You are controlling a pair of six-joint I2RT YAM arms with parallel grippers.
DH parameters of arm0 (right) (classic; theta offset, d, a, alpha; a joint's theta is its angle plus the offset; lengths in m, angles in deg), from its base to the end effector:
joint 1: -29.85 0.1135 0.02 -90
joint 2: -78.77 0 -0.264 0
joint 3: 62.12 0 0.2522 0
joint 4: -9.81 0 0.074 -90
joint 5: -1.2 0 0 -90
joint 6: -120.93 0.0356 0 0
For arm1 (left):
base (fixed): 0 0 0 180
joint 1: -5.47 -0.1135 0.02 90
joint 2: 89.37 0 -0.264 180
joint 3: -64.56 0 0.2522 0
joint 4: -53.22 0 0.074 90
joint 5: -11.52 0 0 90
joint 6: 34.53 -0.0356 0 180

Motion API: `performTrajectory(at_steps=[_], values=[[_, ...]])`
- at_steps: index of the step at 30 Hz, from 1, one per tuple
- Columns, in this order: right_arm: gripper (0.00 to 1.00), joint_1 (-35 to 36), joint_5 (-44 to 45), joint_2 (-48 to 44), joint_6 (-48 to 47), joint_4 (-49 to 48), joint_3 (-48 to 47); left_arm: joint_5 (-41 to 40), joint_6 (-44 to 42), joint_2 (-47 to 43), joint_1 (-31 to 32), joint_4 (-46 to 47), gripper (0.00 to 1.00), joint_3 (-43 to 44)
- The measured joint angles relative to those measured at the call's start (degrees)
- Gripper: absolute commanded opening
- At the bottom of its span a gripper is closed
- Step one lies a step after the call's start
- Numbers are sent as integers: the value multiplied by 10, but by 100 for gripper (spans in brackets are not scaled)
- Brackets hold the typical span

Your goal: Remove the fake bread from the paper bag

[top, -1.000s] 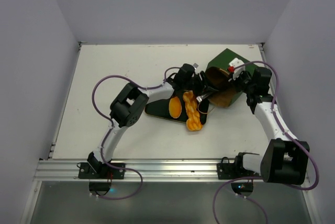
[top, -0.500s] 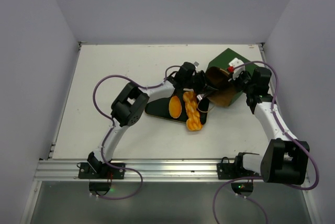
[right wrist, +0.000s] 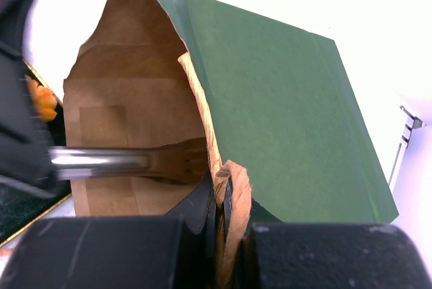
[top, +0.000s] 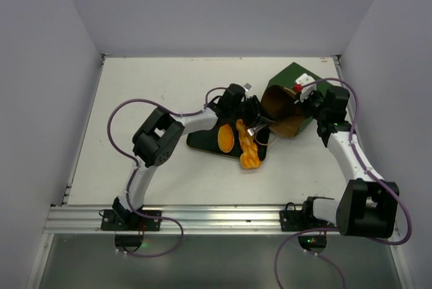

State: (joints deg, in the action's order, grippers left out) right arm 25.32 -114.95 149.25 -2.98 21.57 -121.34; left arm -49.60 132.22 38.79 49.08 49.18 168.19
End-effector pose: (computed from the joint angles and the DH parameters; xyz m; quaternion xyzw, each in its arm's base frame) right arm 0.2770 -0.0062 0.2716 -0.3268 0.7542 0.0012 0.5696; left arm 0.3537 -0.3607 0.1661 -0.1154 0.8343 -0.5357 0.0600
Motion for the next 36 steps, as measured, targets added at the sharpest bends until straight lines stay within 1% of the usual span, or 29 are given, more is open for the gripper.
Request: performTrajectory(at_steps=[6, 16, 25, 32, 36], values=[[1, 0, 8, 0, 7, -8, 0, 6, -19, -63, -1, 1, 0, -63], [1, -7, 12, 0, 18, -13, 0, 9, -60, -123, -1, -3, 0, -123], [1, -12, 12, 0, 24, -19, 0, 12, -102, -217, -1, -12, 0, -192], [1, -12, 12, 0, 30, -19, 0, 29, -150, -294, -2, -35, 0, -245], [1, -15, 12, 0, 33, -19, 0, 36, -189, -351, -4, -74, 0, -287]])
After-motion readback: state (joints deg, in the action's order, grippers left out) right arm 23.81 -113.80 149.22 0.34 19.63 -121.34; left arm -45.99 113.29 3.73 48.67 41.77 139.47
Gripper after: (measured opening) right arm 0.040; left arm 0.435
